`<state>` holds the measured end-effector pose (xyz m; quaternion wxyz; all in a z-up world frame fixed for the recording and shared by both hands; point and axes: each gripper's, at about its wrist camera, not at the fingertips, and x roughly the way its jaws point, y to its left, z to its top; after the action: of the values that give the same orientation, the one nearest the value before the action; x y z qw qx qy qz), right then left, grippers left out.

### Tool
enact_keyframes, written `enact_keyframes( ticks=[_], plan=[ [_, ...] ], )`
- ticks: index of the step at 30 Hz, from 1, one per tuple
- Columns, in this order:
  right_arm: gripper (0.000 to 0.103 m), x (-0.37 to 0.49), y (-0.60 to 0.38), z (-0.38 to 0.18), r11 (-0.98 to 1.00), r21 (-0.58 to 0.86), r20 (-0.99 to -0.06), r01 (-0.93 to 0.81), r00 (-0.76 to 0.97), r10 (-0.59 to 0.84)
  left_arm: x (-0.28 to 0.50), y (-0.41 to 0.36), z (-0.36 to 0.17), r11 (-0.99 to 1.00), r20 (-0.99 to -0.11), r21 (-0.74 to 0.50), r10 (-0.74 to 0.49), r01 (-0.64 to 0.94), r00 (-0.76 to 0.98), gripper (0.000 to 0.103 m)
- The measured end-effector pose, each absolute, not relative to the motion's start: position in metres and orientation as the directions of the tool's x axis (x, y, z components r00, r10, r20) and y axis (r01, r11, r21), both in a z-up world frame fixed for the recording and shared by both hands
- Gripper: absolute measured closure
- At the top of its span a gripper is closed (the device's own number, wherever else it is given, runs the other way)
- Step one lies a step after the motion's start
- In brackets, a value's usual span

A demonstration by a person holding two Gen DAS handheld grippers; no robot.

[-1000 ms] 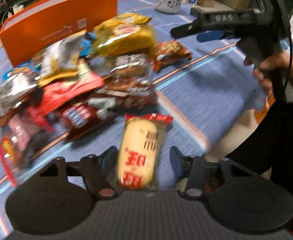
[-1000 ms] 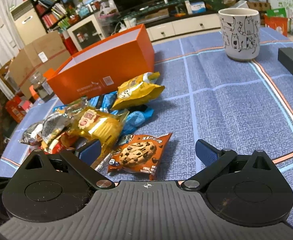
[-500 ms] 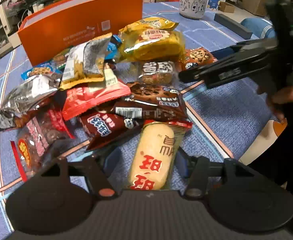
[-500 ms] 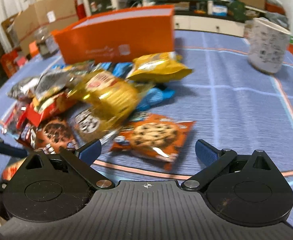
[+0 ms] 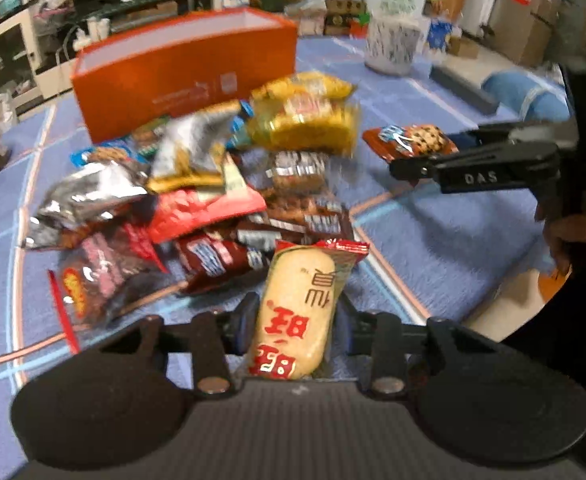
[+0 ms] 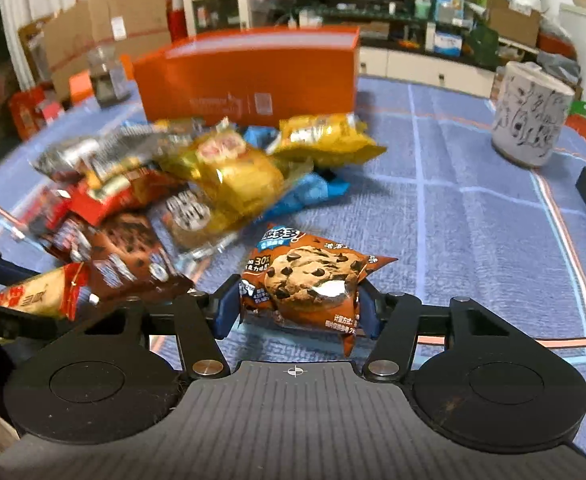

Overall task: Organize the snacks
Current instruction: 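Carry both packets into the orange box and open both grippers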

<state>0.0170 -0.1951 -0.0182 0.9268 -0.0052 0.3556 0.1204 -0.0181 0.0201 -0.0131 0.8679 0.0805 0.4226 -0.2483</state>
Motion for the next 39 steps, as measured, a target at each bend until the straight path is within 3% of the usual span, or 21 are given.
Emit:
enact_keyframes(
  ticks=[8, 15, 24, 27, 29, 33, 39],
  plan=[
    [0.056, 0.049, -0.195, 0.031, 0.951, 0.160, -0.555, -0.264, 0.773, 0.307, 0.048, 0.037, 0.047, 0.912, -0.694, -0.070, -0.335, 0.404, 0.637, 0.066],
    [0.056, 0.173, -0.175, 0.069, 0.956, 0.103, -0.524, -0.273, 0.802, 0.286, 0.176, 0.045, 0.084, 0.943, -0.612, -0.155, -0.327, 0.296, 0.721, 0.066],
    [0.054, 0.299, -0.154, 0.027, 0.960, 0.139, -0.570, -0.243, 0.773, 0.278, 0.300, 0.038, 0.043, 0.964, -0.667, -0.153, -0.262, 0.216, 0.697, 0.066],
    [0.053, 0.307, -0.148, 0.017, 0.960, 0.120, -0.561, -0.254, 0.780, 0.277, 0.310, 0.041, 0.026, 0.974, -0.688, -0.122, -0.223, 0.192, 0.691, 0.054],
    [0.045, 0.308, -0.143, 0.015, 0.958, 0.110, -0.563, -0.265, 0.778, 0.279, 0.306, 0.044, 0.022, 0.981, -0.682, -0.091, -0.188, 0.173, 0.707, 0.038],
    [0.030, 0.301, -0.143, 0.019, 0.959, 0.120, -0.545, -0.256, 0.791, 0.279, 0.286, 0.053, 0.024, 0.984, -0.666, -0.075, -0.172, 0.165, 0.726, 0.038],
    [0.020, 0.271, -0.148, 0.036, 0.953, 0.151, -0.524, -0.262, 0.797, 0.301, 0.228, 0.061, 0.039, 0.980, -0.623, -0.111, -0.200, 0.168, 0.756, 0.033]
  ],
)
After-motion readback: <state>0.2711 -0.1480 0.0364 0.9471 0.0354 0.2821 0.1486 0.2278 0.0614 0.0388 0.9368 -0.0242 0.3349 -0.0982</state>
